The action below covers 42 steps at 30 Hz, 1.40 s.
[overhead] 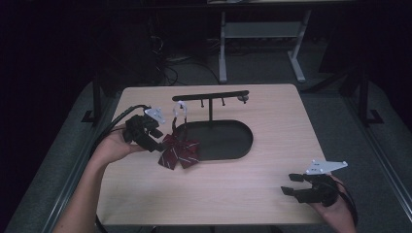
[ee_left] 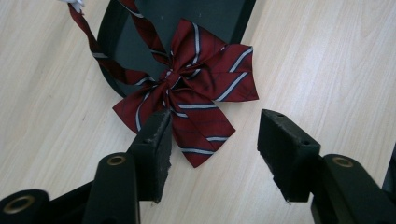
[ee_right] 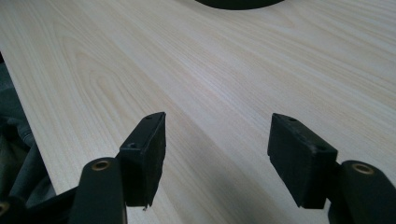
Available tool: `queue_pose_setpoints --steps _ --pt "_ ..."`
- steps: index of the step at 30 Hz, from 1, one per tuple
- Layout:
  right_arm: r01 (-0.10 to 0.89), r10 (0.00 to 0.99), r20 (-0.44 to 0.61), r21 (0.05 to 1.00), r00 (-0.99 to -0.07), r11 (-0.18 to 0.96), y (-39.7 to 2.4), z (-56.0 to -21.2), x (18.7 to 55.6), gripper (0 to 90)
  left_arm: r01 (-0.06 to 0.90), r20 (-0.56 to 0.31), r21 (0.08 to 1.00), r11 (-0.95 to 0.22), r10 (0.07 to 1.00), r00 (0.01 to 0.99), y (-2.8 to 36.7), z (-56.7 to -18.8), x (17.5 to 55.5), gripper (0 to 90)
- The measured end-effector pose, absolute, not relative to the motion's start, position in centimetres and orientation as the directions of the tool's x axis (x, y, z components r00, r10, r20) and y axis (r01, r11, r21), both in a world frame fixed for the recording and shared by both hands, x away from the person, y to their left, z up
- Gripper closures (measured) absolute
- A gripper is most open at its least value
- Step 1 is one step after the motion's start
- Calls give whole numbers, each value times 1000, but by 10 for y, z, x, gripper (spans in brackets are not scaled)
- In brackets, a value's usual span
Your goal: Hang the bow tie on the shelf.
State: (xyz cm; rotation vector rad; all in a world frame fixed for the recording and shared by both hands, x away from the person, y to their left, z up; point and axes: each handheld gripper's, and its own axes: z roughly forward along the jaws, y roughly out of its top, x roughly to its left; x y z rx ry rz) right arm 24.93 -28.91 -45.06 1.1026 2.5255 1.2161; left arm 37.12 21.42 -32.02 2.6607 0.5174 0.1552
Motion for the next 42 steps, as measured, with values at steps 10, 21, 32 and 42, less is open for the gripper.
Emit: queue_pose_setpoints --steps 10,21,32,42 --pt "558 663 185 722 -726 409 -289 -451 249 365 329 24 430 -841 375 927 215 -328 362 411" --pt "558 663 184 722 -725 410 -289 -451 250 366 326 29 437 -838 376 926 218 -336 352 371" --pt "559 664 184 721 -724 409 -289 -451 249 366 322 34 447 -834 376 926 223 -348 339 333" --pt "557 664 182 722 -725 410 -289 -451 249 366 321 41 451 -833 379 925 225 -355 329 315"
